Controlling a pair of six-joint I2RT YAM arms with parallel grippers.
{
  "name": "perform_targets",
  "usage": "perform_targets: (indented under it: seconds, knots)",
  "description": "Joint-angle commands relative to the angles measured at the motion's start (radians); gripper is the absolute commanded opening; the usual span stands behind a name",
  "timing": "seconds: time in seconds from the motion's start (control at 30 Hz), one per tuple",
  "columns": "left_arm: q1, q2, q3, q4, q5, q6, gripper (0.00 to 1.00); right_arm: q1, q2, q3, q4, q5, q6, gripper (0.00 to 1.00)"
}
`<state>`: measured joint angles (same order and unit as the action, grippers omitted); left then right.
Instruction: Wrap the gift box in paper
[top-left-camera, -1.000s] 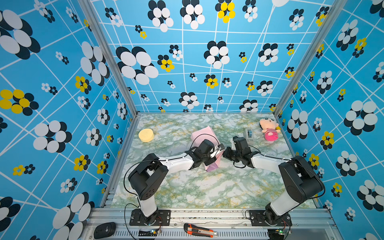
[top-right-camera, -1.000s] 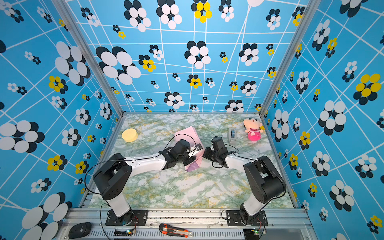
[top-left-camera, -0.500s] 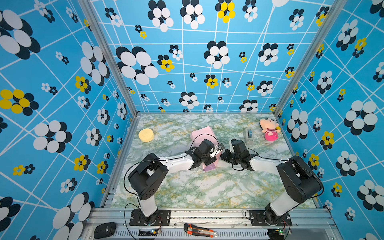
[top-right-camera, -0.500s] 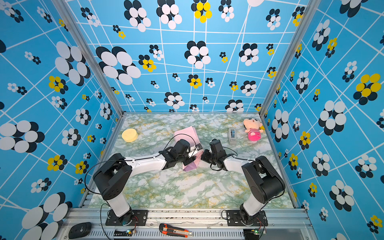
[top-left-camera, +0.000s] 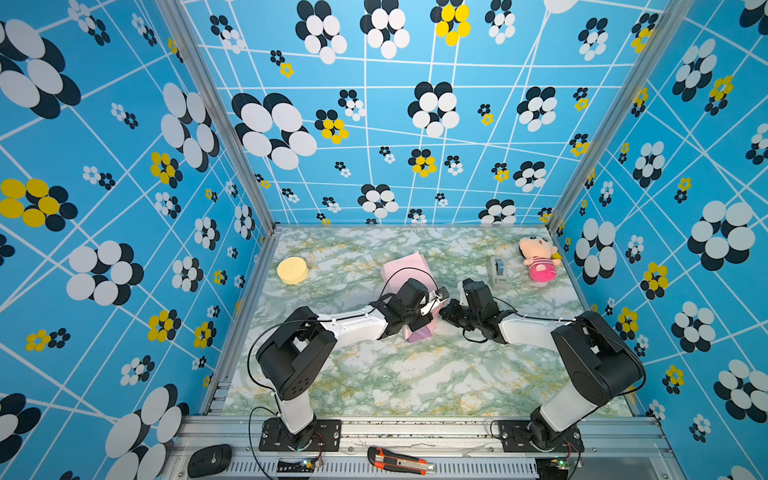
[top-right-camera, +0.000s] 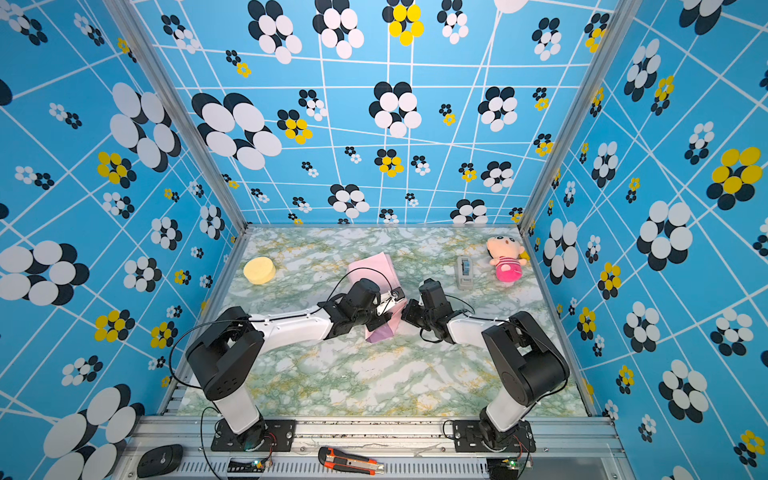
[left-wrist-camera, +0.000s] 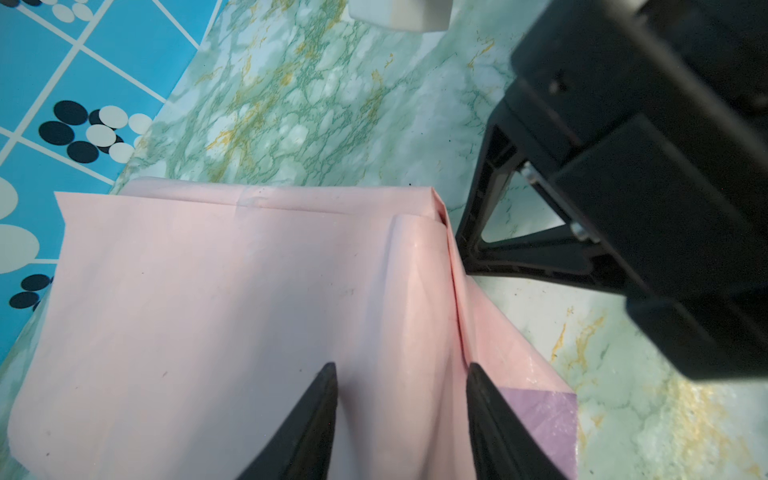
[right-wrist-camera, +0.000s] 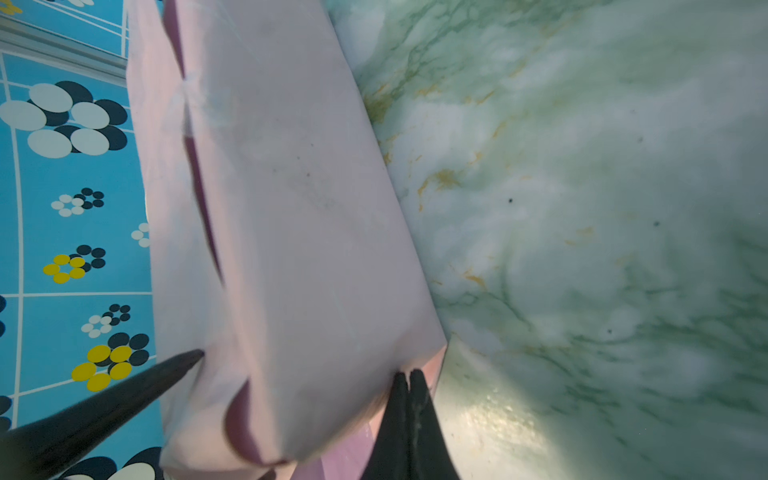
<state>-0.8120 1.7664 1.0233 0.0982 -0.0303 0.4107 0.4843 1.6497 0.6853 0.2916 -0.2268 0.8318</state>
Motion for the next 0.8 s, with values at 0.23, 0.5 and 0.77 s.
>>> perform_targets:
  seconds: [0.23, 0.5, 0.77]
  knots:
    - [-0.001, 0.028, -0.012, -0.051, 0.032, -0.020, 0.51, 0.028, 0.054, -0.001, 0.081, -0.011, 0.022, 0.00]
    - [0.000, 0.028, -0.009, -0.051, 0.036, -0.017, 0.51, 0.031, 0.083, -0.004, 0.133, 0.012, 0.025, 0.00]
    - [0.000, 0.030, -0.008, -0.049, 0.041, -0.018, 0.50, 0.042, 0.138, -0.030, 0.190, 0.007, 0.040, 0.00]
